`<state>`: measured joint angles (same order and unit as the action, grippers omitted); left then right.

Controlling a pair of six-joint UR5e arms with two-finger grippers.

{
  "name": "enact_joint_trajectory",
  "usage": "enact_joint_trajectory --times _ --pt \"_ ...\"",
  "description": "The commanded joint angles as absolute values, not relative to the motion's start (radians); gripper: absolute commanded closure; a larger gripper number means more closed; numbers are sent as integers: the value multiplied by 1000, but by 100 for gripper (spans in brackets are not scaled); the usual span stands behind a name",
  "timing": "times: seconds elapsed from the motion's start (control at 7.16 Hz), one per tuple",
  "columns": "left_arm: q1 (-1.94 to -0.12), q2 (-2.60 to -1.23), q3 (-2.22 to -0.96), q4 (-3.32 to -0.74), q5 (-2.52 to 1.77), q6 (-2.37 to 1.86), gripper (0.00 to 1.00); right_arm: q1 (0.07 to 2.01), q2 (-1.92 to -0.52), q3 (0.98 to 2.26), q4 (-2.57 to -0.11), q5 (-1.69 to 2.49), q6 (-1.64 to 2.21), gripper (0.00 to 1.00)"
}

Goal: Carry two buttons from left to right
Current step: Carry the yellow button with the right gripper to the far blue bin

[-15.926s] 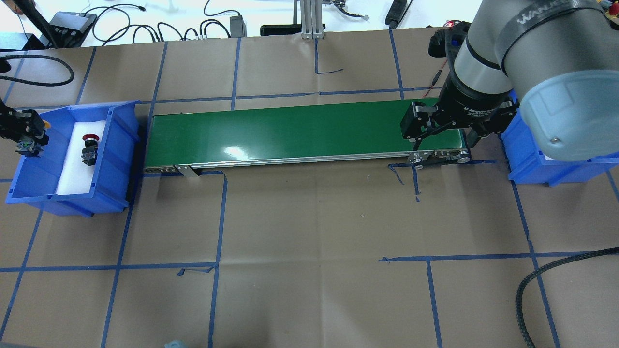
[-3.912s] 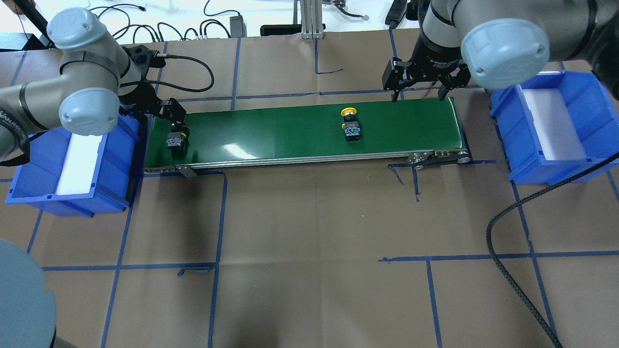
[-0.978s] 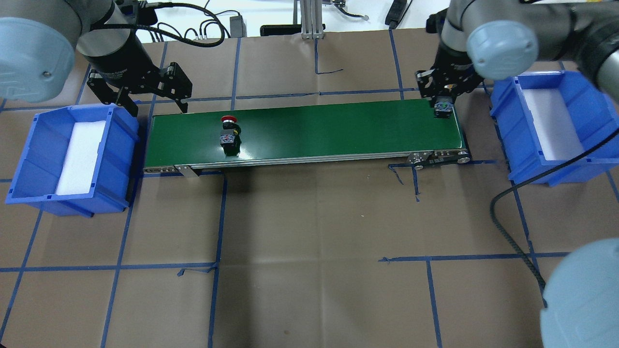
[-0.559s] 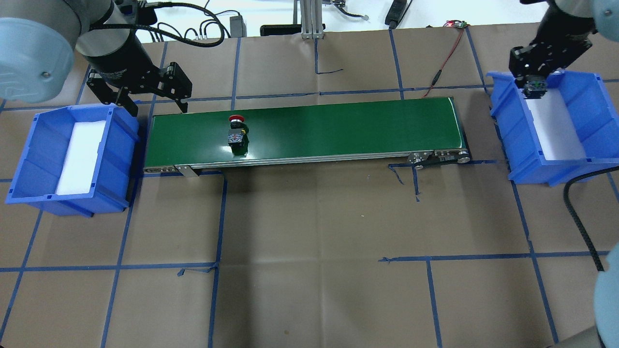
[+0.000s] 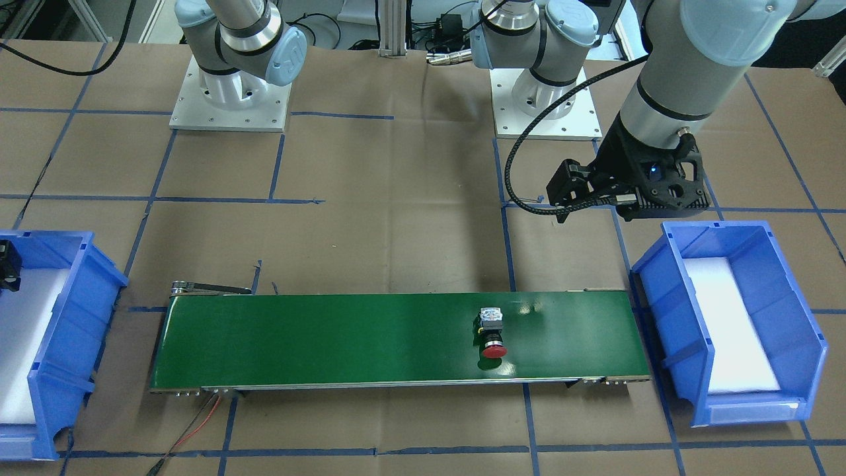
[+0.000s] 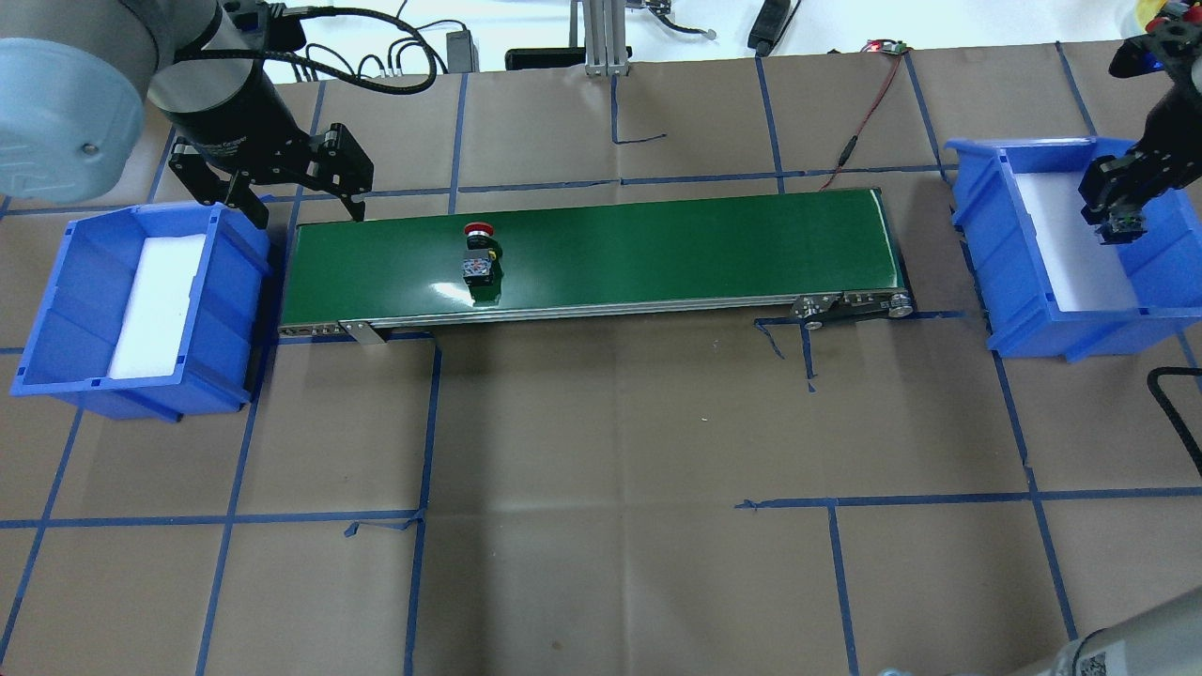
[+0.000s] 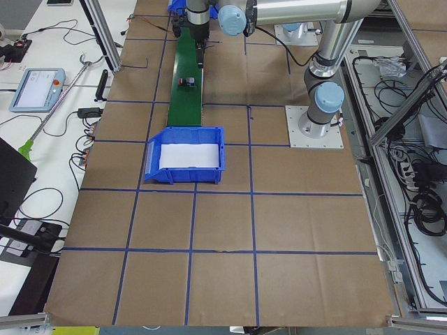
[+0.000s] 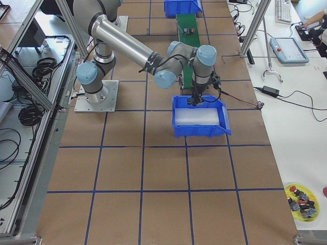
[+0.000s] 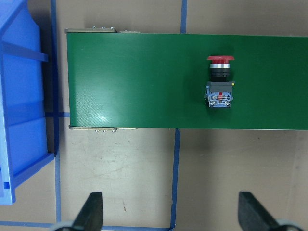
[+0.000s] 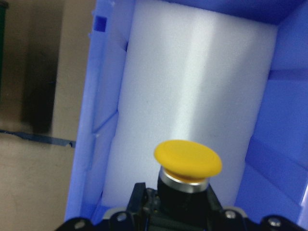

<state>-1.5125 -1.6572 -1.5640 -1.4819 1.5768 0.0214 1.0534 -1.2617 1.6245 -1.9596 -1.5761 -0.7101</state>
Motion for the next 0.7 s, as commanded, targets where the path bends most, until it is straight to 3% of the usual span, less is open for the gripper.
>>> enact_joint_trajectory --times 0.0,0.56 --pt "-1513 -1658 -1563 -1482 1575 23 0 993 -1227 1728 -2066 -1554 -762 96" --pt "-1513 -1655 -1565 -1482 1577 23 0 991 -1157 1801 -2137 -1560 -810 95"
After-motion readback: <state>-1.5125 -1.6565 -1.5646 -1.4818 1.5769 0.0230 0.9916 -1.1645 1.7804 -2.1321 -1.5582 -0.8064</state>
